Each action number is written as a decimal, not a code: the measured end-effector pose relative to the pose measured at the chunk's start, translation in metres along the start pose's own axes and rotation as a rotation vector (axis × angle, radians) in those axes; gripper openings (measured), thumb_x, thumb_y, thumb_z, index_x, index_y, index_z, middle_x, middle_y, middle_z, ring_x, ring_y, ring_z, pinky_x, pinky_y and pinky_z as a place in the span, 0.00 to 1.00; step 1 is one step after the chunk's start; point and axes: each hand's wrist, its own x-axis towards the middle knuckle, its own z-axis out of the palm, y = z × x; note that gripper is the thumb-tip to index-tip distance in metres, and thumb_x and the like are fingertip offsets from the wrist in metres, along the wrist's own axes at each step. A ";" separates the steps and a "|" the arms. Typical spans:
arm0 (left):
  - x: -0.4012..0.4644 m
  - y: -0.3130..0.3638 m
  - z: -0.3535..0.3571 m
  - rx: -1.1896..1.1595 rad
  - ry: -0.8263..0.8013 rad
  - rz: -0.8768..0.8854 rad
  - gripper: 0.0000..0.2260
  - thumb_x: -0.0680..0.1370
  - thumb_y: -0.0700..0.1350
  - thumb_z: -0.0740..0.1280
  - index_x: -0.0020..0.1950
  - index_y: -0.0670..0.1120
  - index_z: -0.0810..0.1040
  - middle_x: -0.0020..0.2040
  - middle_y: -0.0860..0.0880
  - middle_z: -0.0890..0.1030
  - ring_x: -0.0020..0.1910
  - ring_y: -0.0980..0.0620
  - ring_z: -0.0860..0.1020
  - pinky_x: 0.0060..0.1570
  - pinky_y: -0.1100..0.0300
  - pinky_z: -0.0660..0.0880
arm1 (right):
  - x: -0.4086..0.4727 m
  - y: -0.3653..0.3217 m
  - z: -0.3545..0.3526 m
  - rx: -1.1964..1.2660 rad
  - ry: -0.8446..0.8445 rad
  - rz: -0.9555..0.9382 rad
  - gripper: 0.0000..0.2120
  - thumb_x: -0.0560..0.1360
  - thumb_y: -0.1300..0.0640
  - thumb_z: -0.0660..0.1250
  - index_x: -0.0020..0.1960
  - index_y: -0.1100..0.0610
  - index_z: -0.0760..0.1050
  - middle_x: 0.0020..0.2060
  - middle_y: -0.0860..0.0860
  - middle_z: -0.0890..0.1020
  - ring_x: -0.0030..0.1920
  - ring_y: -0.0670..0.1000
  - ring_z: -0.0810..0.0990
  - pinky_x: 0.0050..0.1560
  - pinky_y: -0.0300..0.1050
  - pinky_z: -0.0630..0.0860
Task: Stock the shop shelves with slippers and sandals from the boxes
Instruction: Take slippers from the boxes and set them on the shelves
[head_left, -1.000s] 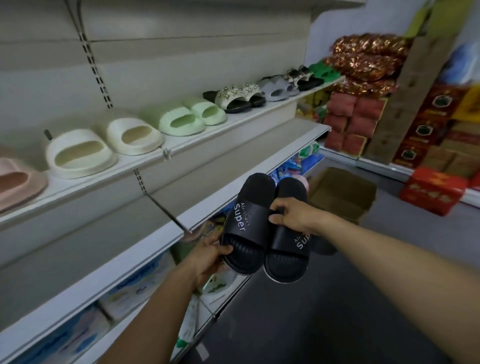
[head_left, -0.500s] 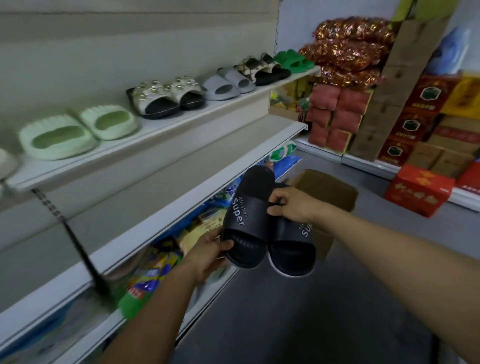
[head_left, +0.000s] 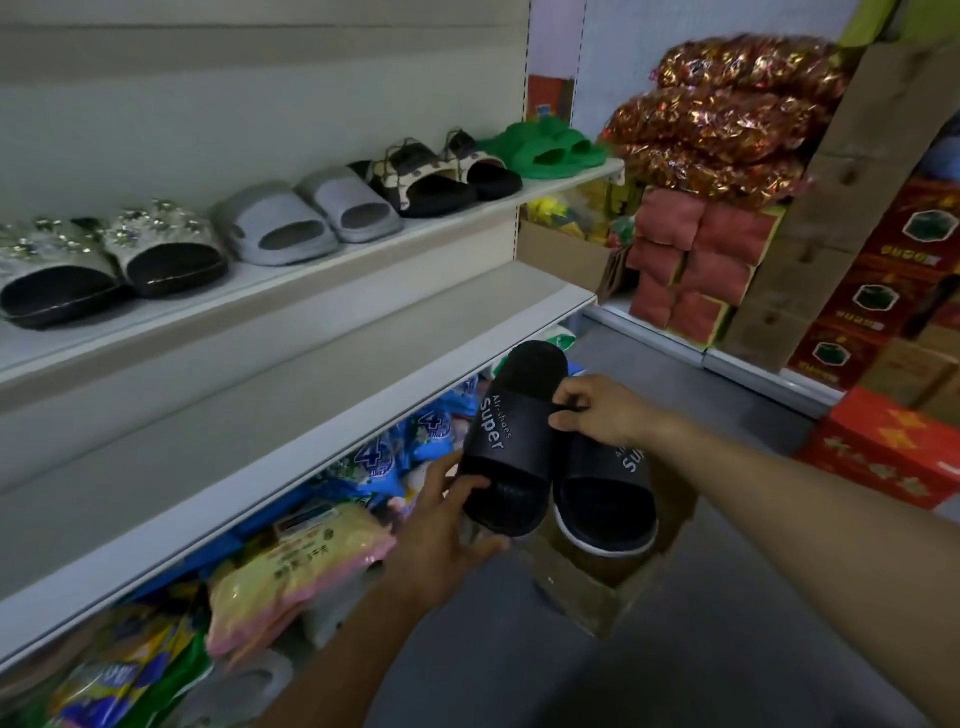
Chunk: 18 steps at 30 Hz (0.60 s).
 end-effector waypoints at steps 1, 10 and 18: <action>0.015 -0.004 0.008 0.023 -0.004 0.038 0.26 0.65 0.59 0.71 0.61 0.54 0.73 0.73 0.54 0.59 0.68 0.51 0.68 0.62 0.55 0.73 | 0.015 0.010 -0.008 -0.003 0.001 -0.006 0.06 0.73 0.52 0.71 0.45 0.50 0.74 0.45 0.48 0.77 0.48 0.50 0.76 0.51 0.42 0.70; 0.180 -0.036 0.064 0.482 0.224 0.324 0.08 0.69 0.48 0.72 0.47 0.52 0.84 0.55 0.51 0.82 0.55 0.49 0.76 0.50 0.56 0.74 | 0.175 0.072 -0.083 -0.038 -0.043 -0.111 0.10 0.74 0.53 0.71 0.39 0.45 0.71 0.45 0.50 0.78 0.48 0.50 0.76 0.49 0.42 0.68; 0.301 -0.051 0.082 0.723 0.170 0.289 0.20 0.58 0.38 0.78 0.48 0.51 0.83 0.45 0.52 0.83 0.42 0.50 0.79 0.37 0.59 0.71 | 0.304 0.098 -0.133 -0.135 -0.203 -0.177 0.20 0.72 0.67 0.66 0.63 0.56 0.70 0.53 0.51 0.74 0.53 0.52 0.75 0.43 0.37 0.70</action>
